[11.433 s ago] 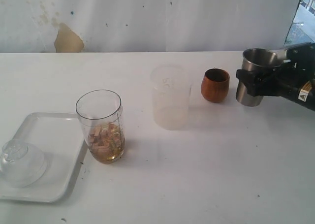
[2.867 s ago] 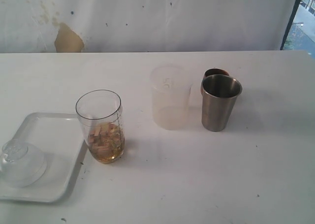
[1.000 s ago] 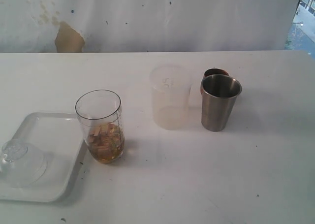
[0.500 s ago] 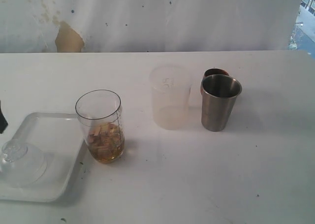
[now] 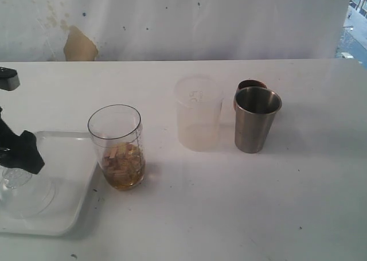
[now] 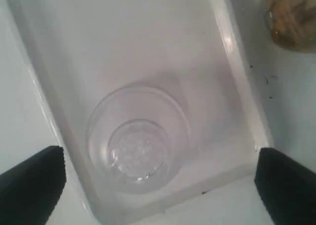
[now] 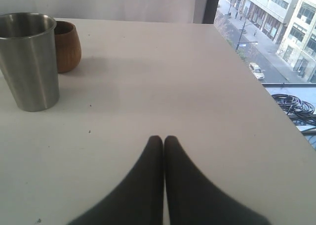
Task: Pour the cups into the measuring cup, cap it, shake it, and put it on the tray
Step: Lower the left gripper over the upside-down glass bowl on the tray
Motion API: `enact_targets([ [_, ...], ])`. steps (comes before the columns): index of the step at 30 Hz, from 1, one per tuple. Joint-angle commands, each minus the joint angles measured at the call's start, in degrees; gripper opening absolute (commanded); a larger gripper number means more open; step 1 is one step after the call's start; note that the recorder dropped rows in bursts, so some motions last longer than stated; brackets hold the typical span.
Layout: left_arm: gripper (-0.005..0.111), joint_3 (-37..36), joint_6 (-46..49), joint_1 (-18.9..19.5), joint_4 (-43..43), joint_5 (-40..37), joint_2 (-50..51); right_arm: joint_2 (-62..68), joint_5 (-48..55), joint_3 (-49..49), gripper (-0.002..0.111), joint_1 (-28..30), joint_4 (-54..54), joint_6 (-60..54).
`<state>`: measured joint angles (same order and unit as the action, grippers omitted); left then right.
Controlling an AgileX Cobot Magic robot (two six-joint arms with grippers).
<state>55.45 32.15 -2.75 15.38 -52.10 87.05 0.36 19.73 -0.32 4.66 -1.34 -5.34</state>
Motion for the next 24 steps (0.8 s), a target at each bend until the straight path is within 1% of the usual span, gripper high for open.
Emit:
enact_targets([
  [1, 0.105, -0.05, -4.09, -3.0, -4.73, 3.77, 1.37, -0.36, -0.26, 0.32, 0.0, 0.44, -0.11, 0.01],
  [3, 0.103, -0.05, -4.88, -3.21, -6.29, 3.22, 1.9, -0.36, -0.26, 0.32, 0.0, 0.44, -0.11, 0.01],
  [5, 0.096, -0.05, -4.86, -3.21, -6.4, 2.64, 2.08, -0.36, -0.26, 0.32, 0.0, 0.44, -0.11, 0.01],
  [9, 0.069, -0.05, -6.99, -3.21, -6.09, 2.45, 2.32, -0.36, -0.26, 0.32, 0.0, 0.44, -0.11, 0.01],
  [12, 0.054, -0.12, -7.49, -3.21, -5.93, 1.88, 2.36, -0.36, -0.26, 0.32, 0.0, 0.44, -0.11, 0.01],
  [14, 0.048, -0.12, -6.45, -3.21, -5.93, 0.59, 2.36, -0.36, -0.26, 0.32, 0.0, 0.44, -0.11, 0.01],
  [18, 0.048, -2.23, -6.03, -3.21, -5.93, 0.33, 2.36, -0.36, -0.26, 0.32, 0.0, 0.44, -0.11, 0.01],
  [21, 0.048, -4.79, -4.08, -3.21, -6.57, 4.77, 2.36, -0.36, -0.26, 0.32, 0.0, 0.44, -0.11, 0.01],
  [24, 0.048, -5.68, -3.76, -3.21, -6.46, 8.19, 2.36, -0.36, -0.26, 0.32, 0.0, 0.44, -0.11, 0.01],
])
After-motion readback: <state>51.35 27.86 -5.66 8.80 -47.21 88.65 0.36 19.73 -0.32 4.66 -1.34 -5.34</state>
